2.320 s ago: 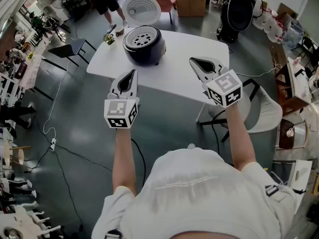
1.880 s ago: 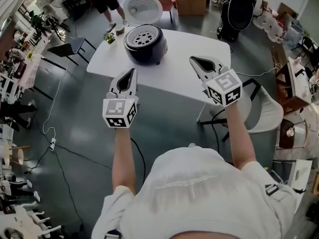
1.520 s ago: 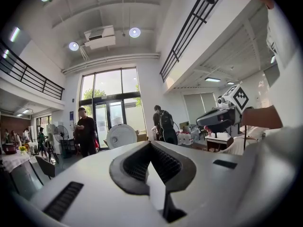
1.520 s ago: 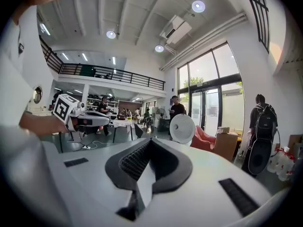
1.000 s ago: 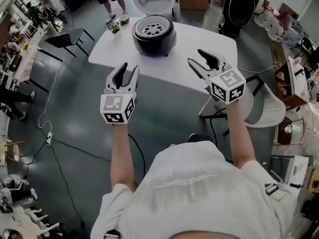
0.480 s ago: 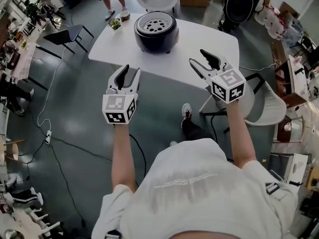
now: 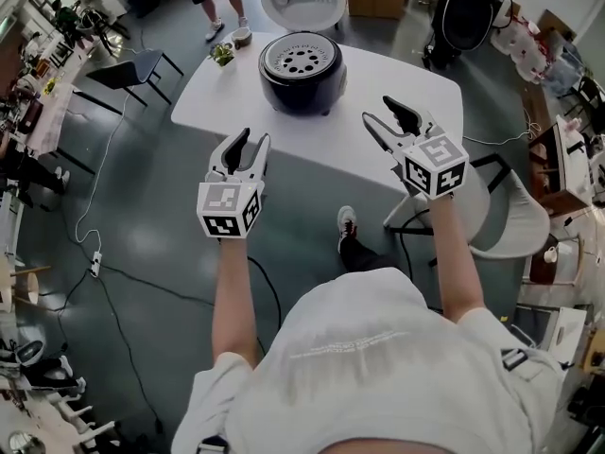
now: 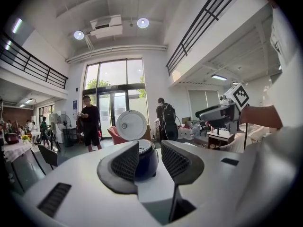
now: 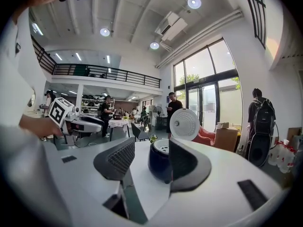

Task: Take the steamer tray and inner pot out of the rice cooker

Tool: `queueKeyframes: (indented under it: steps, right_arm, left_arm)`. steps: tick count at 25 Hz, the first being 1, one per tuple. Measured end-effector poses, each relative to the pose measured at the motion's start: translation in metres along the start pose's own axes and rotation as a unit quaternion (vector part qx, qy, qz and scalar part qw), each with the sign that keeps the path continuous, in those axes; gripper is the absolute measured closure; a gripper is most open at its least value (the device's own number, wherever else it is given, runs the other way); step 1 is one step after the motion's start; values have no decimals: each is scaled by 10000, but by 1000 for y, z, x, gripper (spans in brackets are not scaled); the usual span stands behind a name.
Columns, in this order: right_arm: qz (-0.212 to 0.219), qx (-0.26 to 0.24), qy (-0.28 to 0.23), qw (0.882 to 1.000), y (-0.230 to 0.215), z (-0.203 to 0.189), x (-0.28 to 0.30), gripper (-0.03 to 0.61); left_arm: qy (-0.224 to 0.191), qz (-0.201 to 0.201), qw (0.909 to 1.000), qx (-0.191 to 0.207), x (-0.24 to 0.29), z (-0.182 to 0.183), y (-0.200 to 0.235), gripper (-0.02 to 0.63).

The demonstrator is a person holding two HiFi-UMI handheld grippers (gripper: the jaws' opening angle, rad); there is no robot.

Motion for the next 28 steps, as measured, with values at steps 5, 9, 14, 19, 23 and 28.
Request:
queueKeyframes:
  steps: [5, 9, 14, 19, 23, 28]
  right_arm:
    - [67, 133, -74, 9999, -30, -2, 42, 347]
    - [135, 169, 14, 9998, -62, -2, 78, 344]
    - [162, 267, 78, 9995, -114, 7, 119, 342]
    - [241, 273, 151, 9992, -159, 15, 148, 342]
    - [233, 444, 276, 9984, -186, 7, 157, 342]
    - [181, 648, 396, 9969, -213, -7, 167, 342]
  left_arm:
    - [142, -166, 9998, 30, 41, -4, 21, 453]
    - [252, -365, 9990, 15, 90, -2, 37, 446]
    - [360, -448, 9983, -30, 160, 7, 55, 445]
    - [559, -405, 9976, -98, 223, 14, 69, 445]
    - [797, -416, 9958, -147, 258, 10, 68, 445]
    - [1032, -455, 9934, -199, 288, -1, 66, 445]
Point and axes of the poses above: the fingertips, and each gripper's own axes: x forward along the fingers, y to its left, z out of its top, the point moved 9 cm from there along -x, backward along the fingers, and after that the axes turned 7 degrees about x, right-handed, at the moved point
